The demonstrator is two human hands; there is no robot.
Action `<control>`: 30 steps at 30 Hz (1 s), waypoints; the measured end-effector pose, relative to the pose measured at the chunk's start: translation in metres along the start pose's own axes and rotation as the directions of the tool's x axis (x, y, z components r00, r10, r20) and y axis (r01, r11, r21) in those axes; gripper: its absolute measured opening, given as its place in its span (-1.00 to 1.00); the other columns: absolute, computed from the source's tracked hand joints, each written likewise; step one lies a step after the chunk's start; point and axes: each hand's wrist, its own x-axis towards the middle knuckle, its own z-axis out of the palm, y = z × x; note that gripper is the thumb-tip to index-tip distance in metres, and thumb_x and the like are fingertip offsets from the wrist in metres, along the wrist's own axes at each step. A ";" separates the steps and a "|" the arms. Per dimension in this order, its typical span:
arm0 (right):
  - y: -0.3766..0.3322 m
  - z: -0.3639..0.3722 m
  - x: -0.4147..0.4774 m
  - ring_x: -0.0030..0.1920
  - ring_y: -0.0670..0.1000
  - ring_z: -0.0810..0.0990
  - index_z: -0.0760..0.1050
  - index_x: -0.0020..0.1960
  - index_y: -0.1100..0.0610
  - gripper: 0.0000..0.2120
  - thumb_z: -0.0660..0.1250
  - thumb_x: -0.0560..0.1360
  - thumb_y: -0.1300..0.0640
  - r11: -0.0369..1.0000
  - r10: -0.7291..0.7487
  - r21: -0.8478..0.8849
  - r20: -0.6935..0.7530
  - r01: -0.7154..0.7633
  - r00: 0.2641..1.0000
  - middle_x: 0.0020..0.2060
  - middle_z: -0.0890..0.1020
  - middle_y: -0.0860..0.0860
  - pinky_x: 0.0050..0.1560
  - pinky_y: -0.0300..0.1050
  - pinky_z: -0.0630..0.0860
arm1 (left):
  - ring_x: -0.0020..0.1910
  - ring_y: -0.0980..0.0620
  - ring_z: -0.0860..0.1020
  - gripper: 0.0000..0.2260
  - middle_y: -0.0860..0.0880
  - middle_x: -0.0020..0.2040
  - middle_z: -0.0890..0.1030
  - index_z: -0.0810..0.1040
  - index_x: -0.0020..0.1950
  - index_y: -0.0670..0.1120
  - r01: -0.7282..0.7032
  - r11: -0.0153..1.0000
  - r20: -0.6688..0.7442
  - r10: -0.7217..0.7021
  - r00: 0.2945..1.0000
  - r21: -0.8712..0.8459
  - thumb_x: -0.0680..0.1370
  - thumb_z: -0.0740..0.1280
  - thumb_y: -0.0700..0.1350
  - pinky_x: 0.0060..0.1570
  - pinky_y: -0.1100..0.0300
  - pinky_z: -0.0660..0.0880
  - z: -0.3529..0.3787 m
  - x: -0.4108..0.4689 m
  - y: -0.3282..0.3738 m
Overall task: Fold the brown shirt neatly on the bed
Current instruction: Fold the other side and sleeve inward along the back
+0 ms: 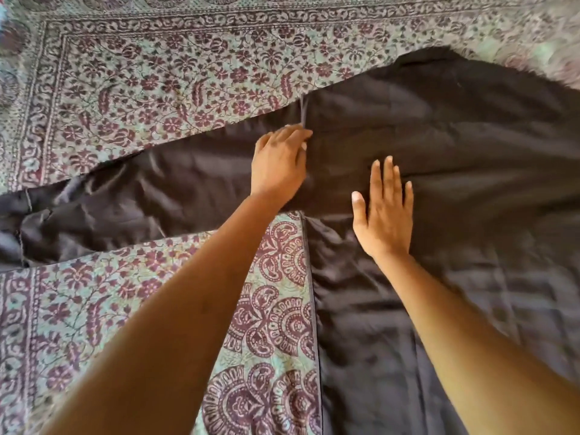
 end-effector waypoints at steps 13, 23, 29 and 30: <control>0.002 0.006 0.001 0.49 0.11 0.10 0.04 0.50 0.19 -0.39 -0.06 0.55 -0.12 0.999 -0.010 0.051 -0.067 0.014 0.998 0.50 0.09 0.15 0.46 0.06 -0.03 | 0.53 0.01 -0.05 -0.54 0.04 0.56 -0.01 0.00 0.51 0.21 -0.185 0.918 0.383 0.039 0.923 0.350 0.60 -0.06 0.21 0.46 -0.10 -0.16 0.048 0.058 -0.001; 0.000 0.007 0.004 0.48 0.20 0.10 0.08 0.50 0.19 -0.33 -0.03 0.49 -0.14 0.999 0.026 -0.037 0.011 -0.026 1.000 0.48 0.11 0.24 0.46 0.13 -0.02 | 0.53 0.02 -0.02 -0.55 0.01 0.55 0.05 0.08 0.52 0.06 -0.112 0.959 0.289 0.033 0.957 0.262 0.63 -0.03 0.10 0.45 -0.04 -0.15 0.065 0.069 0.055; 0.000 0.007 0.004 0.47 0.26 0.10 0.10 0.49 0.20 -0.32 -0.01 0.48 -0.14 0.998 0.036 -0.049 0.028 -0.034 0.999 0.47 0.10 0.27 0.45 0.15 -0.02 | 0.53 0.03 -0.06 -0.51 0.07 0.55 -0.02 0.01 0.52 0.16 0.120 0.921 0.217 -0.212 0.953 0.371 0.59 -0.07 0.21 0.46 -0.08 -0.18 0.059 0.088 0.009; 0.000 0.006 0.004 0.47 0.26 0.11 0.10 0.49 0.20 -0.32 -0.01 0.48 -0.14 0.998 0.037 -0.046 0.025 -0.036 0.999 0.47 0.11 0.27 0.44 0.15 -0.02 | 0.53 0.02 -0.06 -0.52 0.08 0.55 -0.02 0.00 0.52 0.15 0.160 0.912 0.193 -0.246 0.950 0.377 0.60 -0.07 0.20 0.46 -0.09 -0.18 0.053 0.085 -0.001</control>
